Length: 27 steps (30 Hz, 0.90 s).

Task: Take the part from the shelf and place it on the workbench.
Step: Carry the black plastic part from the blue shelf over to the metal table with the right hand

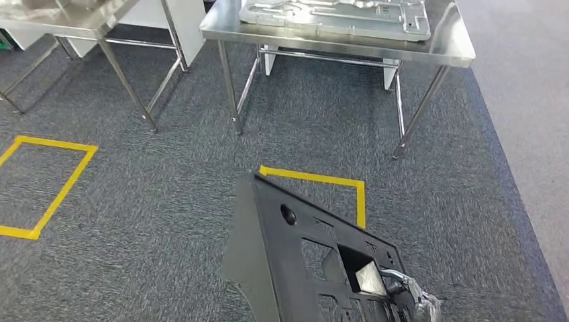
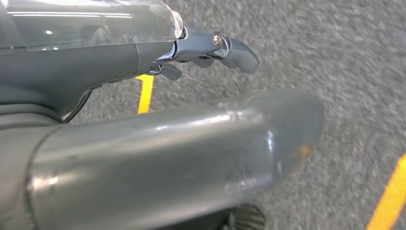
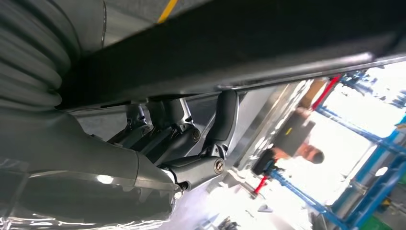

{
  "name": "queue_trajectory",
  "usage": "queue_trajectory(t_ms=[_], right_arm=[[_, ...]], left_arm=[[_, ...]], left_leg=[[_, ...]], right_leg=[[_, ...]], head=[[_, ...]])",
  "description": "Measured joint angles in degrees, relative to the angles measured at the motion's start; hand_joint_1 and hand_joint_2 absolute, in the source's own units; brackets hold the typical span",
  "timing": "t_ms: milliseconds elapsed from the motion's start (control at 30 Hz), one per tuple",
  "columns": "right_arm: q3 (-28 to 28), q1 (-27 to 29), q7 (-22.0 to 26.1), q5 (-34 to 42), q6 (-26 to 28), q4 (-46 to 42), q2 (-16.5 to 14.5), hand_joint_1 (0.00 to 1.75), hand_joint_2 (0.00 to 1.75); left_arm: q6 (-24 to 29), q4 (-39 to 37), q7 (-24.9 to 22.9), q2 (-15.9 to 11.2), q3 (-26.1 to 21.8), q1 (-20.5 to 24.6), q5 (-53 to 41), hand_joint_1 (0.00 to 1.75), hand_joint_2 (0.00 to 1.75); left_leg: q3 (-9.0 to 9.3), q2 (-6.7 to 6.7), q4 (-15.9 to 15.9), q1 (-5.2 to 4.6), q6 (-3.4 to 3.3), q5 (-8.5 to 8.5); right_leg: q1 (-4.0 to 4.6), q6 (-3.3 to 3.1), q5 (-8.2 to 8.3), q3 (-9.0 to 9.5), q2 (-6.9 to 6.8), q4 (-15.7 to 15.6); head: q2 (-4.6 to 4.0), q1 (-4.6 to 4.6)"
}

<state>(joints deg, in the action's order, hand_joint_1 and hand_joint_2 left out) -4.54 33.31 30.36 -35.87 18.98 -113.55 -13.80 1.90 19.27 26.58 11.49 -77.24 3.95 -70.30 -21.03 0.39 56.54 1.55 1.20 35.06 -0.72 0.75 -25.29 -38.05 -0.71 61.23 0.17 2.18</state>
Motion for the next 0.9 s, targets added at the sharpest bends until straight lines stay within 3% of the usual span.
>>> queue_trajectory(t_ms=[67,133,167,233,267,300,333,367,433,467,533,600,633,700,767,800,833,900], right_arm=[[-0.13,-0.04,-0.15,-0.02,0.11,-0.08,-0.03,1.75,1.75],[-0.29,-0.12,-0.27,-0.04,0.19,-0.09,-0.05,1.75,1.75],[-0.35,-0.12,-0.31,-0.07,0.2,-0.09,-0.05,1.75,1.75],[-0.48,-0.13,-0.34,-0.11,0.21,-0.09,-0.06,1.75,1.75],[-0.52,-0.12,-0.37,-0.13,0.21,-0.09,-0.06,1.75,1.75],[-0.55,-0.11,-0.39,-0.14,0.21,-0.09,-0.06,1.75,1.75],[-0.57,-0.1,-0.42,-0.15,0.21,-0.09,-0.06,1.75,1.75],[-0.61,-0.09,-0.46,-0.16,0.21,-0.09,-0.06,1.75,1.75],[-0.71,-0.13,-0.56,0.05,0.17,-0.04,-0.05,1.75,1.75],[-0.8,-0.13,-0.65,0.49,0.05,-0.03,-0.04,1.75,1.75],[-1.01,-0.19,-0.79,1.73,-0.31,-0.08,-0.02,1.75,1.75],[-1.14,-0.32,-0.86,2.56,-0.64,-0.16,0.02,1.75,1.75],[-1.18,-0.38,-0.89,2.74,-0.74,-0.19,0.04,1.75,1.75],[-1.21,-0.36,-0.92,2.83,-0.79,-0.22,0.09,1.75,1.75],[-1.21,-0.32,-0.93,2.98,-0.83,-0.22,0.15,1.75,1.75],[-1.21,-0.32,-0.93,3.14,-0.85,-0.22,0.17,1.75,1.75],[-1.21,-0.32,-0.93,3.29,-0.87,-0.22,0.18,1.75,1.75],[-1.21,-0.33,-0.91,3.29,-0.75,-0.19,0.19,1.75,1.75]], left_arm=[[-0.13,-0.01,-0.03,-0.01,0.05,0.28,-0.06,0.0,0.0],[-0.24,-0.01,-0.07,-0.02,0.08,0.42,-0.1,0.0,0.0],[-0.28,-0.01,-0.08,-0.02,0.09,0.41,-0.1,0.0,0.0],[-0.34,-0.01,-0.11,-0.02,0.08,0.19,-0.09,0.0,0.0],[-0.36,-0.01,-0.13,-0.02,0.08,0.05,-0.09,0.0,0.0],[-0.37,-0.01,-0.14,-0.02,0.07,-0.08,-0.09,0.0,0.0],[-0.39,-0.01,-0.15,-0.04,0.07,-0.2,-0.08,0.0,0.0],[-0.43,-0.01,-0.15,-0.09,0.07,-0.32,-0.09,0.0,0.0],[-0.5,-0.03,-0.17,-0.39,0.07,-0.5,-0.12,0.0,0.0],[-0.52,-0.07,-0.17,-0.53,0.07,-0.5,-0.14,0.0,0.0],[-0.54,-0.2,-0.16,-0.63,0.09,-0.36,-0.15,0.0,0.0],[-0.55,-0.32,-0.13,-0.7,0.1,-0.23,-0.16,0.0,0.0],[-0.55,-0.36,-0.13,-0.74,0.11,-0.17,-0.16,0.0,0.0],[-0.58,-0.39,-0.13,-0.83,0.11,-0.18,-0.16,0.0,0.0],[-0.61,-0.41,-0.13,-0.84,0.11,-0.29,-0.21,0.0,0.0],[-0.63,-0.44,-0.13,-0.83,0.11,-0.36,-0.25,0.0,0.0],[-0.64,-0.5,-0.13,-0.81,0.11,-0.43,-0.29,0.0,0.0],[-0.67,-0.67,-0.13,-0.79,0.11,-0.46,-0.37,0.0,0.0]], left_leg=[[-1.03,0.09,3.43,0.11,0.64,-1.73],[-5.3,-0.01,10.38,0.2,0.79,-2.47],[-7.84,-0.03,13.7,0.13,0.79,-1.26],[-12.27,-0.03,17.27,-0.07,0.74,3.5],[-13.77,-0.03,17.2,-0.2,0.6,5.4],[-14.7,-0.04,15.93,-0.34,0.33,5.84],[-15.19,-0.05,13.54,-0.57,-0.12,4.17],[-15.43,-0.07,10.6,-0.84,-0.73,0.43],[-15.34,-0.21,6.22,-1.44,-1.76,-6.6],[-15.14,-0.28,5.21,-1.62,-2.12,-8.34],[-14.0,-0.44,4.38,-1.64,-2.61,-8.14],[-12.4,-0.57,3.26,-1.35,-3.27,-7.76],[-11.59,-0.6,2.79,-1.17,-3.47,-7.56],[-10.48,-0.57,2.34,-1.06,-3.61,-6.79],[-9.27,-0.32,2.26,-0.94,-3.42,-5.69],[-8.46,-0.09,2.26,-0.85,-3.27,-5.03],[-7.57,0.15,2.26,-0.73,-3.08,-4.32],[-5.76,0.54,2.22,-0.57,-2.39,-2.8]], right_leg=[[-0.11,-1.08,-0.73,1.56,0.42,-0.98],[-0.16,-1.89,-1.58,3.58,0.59,-2.03],[-0.07,-2.14,-2.14,4.53,0.66,-2.36],[0.15,-2.41,-3.47,6.41,1.02,-2.69],[0.29,-2.48,-4.24,7.45,1.24,-2.74],[0.44,-2.5,-5.03,8.55,1.42,-2.77],[0.62,-2.5,-5.88,9.68,1.53,-2.79],[0.74,-2.49,-6.71,10.63,1.58,-2.82],[1.0,-2.1,-8.26,12.16,1.81,-2.78],[1.01,-1.75,-8.67,12.71,1.89,-2.68],[1.02,-0.92,-8.35,13.1,1.87,-1.72],[0.93,-0.24,-7.72,11.61,1.58,1.87],[0.83,0.04,-8.22,10.03,1.45,4.51],[0.42,0.62,-11.09,5.52,1.3,10.3],[-0.02,1.09,-13.19,1.69,1.17,13.01],[-0.17,1.26,-12.5,0.89,0.99,12.05],[-0.26,1.39,-10.56,0.84,0.68,9.61],[-0.26,1.5,-4.71,1.59,-0.18,3.23]], head=[[-0.01,-0.14],[-0.01,-0.3],[-0.02,-0.37],[-0.02,-0.42],[-0.02,-0.45],[-0.01,-0.46],[-0.01,-0.48],[-0.01,-0.51],[-0.01,-0.49],[-0.01,-0.49],[-0.01,-0.58],[-0.01,-0.44],[-0.01,-0.38],[-0.01,-0.23],[-0.01,-0.25],[-0.01,-0.24],[-0.01,-0.24],[-0.01,-0.25]])
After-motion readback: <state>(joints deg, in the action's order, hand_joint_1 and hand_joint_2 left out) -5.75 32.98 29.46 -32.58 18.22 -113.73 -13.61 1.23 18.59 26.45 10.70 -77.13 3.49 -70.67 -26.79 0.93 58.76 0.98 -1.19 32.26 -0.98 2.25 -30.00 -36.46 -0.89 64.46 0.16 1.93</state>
